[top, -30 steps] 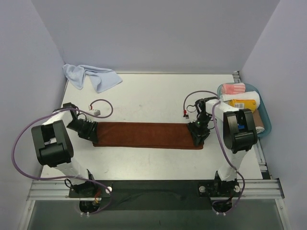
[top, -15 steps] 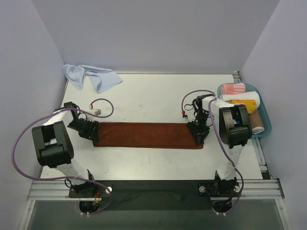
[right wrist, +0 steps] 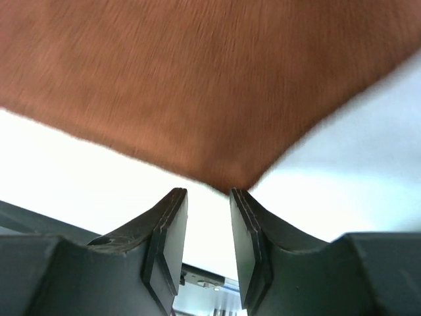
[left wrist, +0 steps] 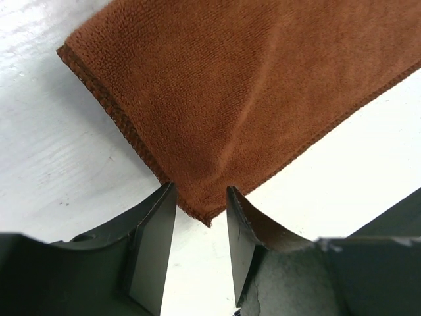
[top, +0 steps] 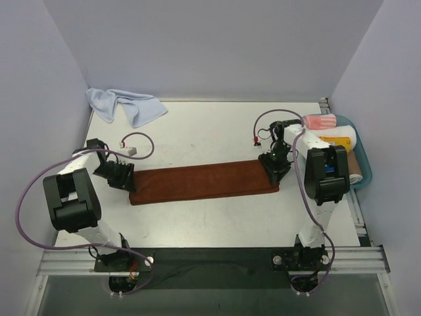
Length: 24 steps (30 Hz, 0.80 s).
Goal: Roll the towels
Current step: Fold the towel
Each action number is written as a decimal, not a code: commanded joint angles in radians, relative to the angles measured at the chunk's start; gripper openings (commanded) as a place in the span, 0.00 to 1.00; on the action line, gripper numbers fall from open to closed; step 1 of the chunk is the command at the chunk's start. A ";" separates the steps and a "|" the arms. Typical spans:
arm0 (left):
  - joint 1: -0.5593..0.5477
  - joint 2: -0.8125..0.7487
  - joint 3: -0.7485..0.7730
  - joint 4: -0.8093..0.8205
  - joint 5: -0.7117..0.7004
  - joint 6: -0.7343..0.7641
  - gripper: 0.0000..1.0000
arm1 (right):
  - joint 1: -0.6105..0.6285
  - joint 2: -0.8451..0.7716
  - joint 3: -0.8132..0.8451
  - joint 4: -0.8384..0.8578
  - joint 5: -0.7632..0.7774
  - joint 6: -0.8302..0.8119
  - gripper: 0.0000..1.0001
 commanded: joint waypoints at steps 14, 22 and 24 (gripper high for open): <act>-0.049 -0.050 0.031 -0.064 0.022 0.099 0.57 | 0.013 -0.083 -0.036 -0.035 0.054 -0.139 0.44; -0.060 -0.006 0.032 -0.059 -0.006 0.094 0.57 | 0.036 -0.031 -0.047 -0.023 0.081 -0.159 0.36; -0.060 0.011 0.031 -0.053 -0.012 0.089 0.57 | 0.039 -0.019 -0.051 -0.017 0.092 -0.162 0.35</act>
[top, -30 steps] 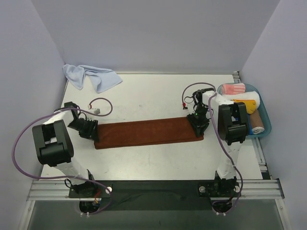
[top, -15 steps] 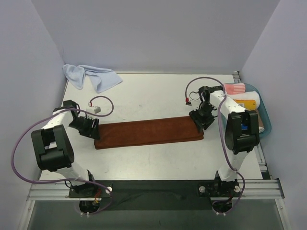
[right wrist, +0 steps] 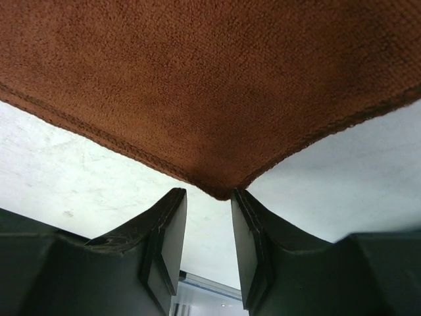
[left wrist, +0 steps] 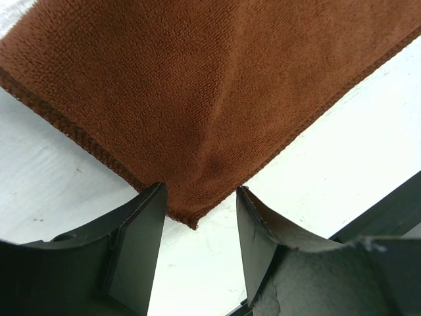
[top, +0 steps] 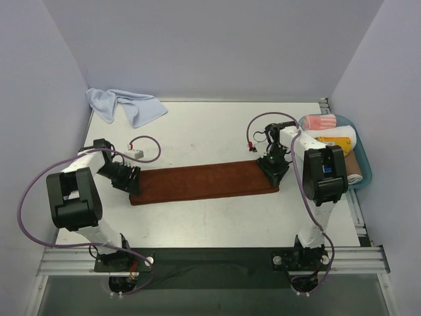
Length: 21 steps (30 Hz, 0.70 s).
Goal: Roll the towels
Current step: Fold the towel
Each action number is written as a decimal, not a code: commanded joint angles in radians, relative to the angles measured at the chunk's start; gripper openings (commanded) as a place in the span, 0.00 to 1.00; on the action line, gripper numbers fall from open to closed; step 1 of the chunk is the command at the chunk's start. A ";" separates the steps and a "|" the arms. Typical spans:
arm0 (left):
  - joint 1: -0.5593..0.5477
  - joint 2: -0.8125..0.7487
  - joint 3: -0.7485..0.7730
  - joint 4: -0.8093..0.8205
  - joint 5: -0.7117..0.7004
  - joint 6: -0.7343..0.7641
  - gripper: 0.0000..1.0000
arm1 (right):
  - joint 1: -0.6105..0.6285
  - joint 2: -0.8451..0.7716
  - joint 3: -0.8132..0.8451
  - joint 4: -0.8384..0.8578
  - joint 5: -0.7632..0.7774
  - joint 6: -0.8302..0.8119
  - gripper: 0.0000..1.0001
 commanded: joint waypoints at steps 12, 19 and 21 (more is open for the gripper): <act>-0.003 0.064 0.021 0.030 -0.019 -0.004 0.56 | 0.010 0.045 -0.029 -0.025 0.064 -0.047 0.31; -0.003 0.073 0.017 0.046 -0.027 -0.015 0.55 | 0.011 0.037 -0.023 -0.024 0.078 -0.052 0.13; -0.004 0.073 0.015 0.051 -0.029 -0.019 0.55 | 0.011 0.027 -0.018 -0.024 0.077 -0.050 0.04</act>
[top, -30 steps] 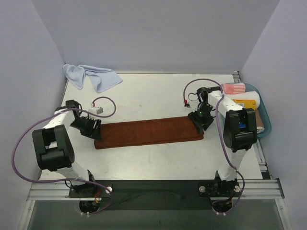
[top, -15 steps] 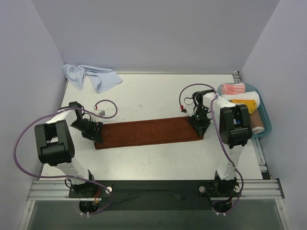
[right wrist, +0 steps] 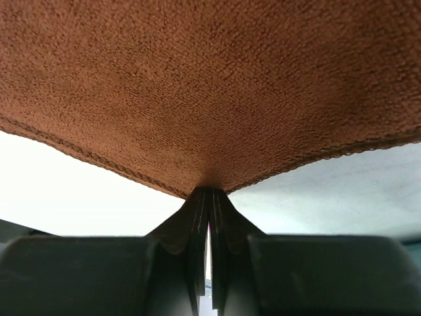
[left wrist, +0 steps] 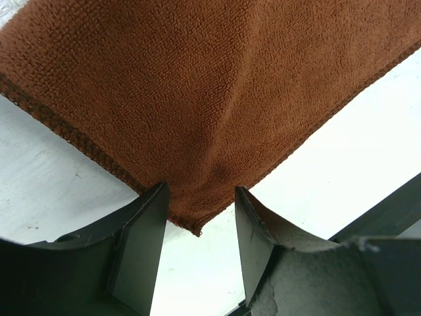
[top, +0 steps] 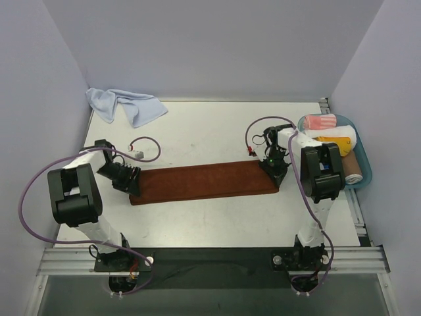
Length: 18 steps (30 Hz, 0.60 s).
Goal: Roll the towels
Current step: Fold the towel
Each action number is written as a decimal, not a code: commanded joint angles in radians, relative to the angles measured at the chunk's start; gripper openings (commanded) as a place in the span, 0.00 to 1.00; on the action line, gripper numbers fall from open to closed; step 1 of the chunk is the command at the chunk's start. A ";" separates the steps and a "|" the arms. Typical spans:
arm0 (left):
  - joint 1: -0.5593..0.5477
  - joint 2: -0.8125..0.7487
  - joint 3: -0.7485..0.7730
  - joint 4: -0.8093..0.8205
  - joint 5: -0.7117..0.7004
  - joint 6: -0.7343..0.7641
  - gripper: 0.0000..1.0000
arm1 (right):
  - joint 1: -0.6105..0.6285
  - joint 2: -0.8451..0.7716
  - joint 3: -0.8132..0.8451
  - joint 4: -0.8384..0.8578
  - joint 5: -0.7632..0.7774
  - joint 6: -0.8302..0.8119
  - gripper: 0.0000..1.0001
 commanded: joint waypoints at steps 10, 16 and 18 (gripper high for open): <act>-0.003 0.015 0.008 0.043 -0.013 -0.012 0.55 | 0.007 -0.124 -0.016 -0.101 0.009 -0.009 0.00; -0.003 -0.037 0.007 0.043 0.038 -0.034 0.58 | -0.053 -0.107 0.027 -0.092 -0.113 0.201 0.46; -0.001 -0.057 0.010 0.043 0.052 -0.045 0.60 | -0.062 -0.104 0.019 -0.069 -0.117 0.261 0.48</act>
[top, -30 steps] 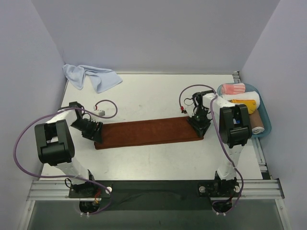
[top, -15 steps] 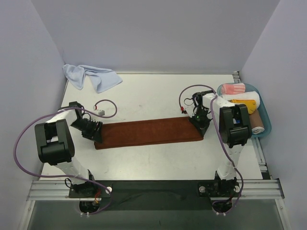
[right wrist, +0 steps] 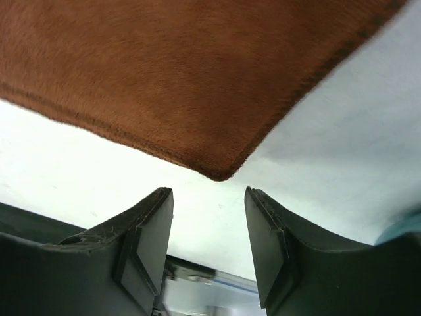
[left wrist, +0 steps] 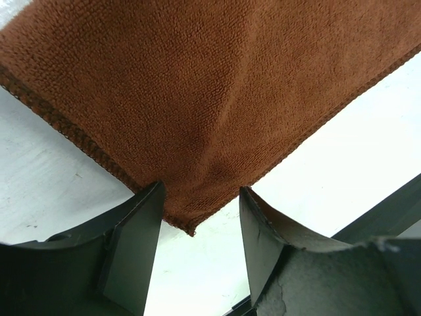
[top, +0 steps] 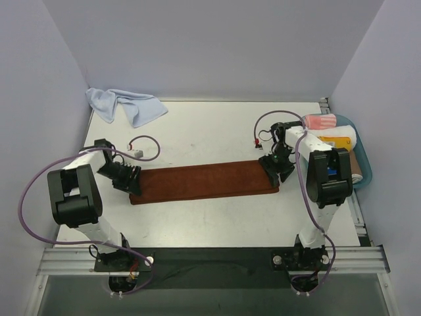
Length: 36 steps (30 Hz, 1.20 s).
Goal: Roll the towels
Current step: Fold the towel
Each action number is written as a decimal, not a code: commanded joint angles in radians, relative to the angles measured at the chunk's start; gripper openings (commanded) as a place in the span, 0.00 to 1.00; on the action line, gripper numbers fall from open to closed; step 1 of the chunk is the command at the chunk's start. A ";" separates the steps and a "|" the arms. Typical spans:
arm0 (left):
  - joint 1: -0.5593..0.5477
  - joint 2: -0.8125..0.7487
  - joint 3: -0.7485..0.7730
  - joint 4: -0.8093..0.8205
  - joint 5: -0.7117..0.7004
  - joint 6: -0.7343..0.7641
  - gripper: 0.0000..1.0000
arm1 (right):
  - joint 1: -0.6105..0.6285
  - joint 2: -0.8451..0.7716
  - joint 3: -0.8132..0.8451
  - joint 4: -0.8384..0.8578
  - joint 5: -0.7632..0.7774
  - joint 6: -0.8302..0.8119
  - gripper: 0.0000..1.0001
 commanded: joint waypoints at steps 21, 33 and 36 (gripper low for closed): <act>0.002 -0.108 0.029 0.050 0.043 -0.067 0.69 | 0.003 0.137 0.025 0.100 0.064 0.378 0.34; 0.001 -0.131 0.024 0.055 0.069 -0.083 0.70 | -0.082 0.136 0.100 0.023 0.036 0.289 0.00; -0.021 -0.152 0.009 0.052 0.080 -0.076 0.69 | -0.130 0.094 0.138 -0.016 0.002 0.246 0.00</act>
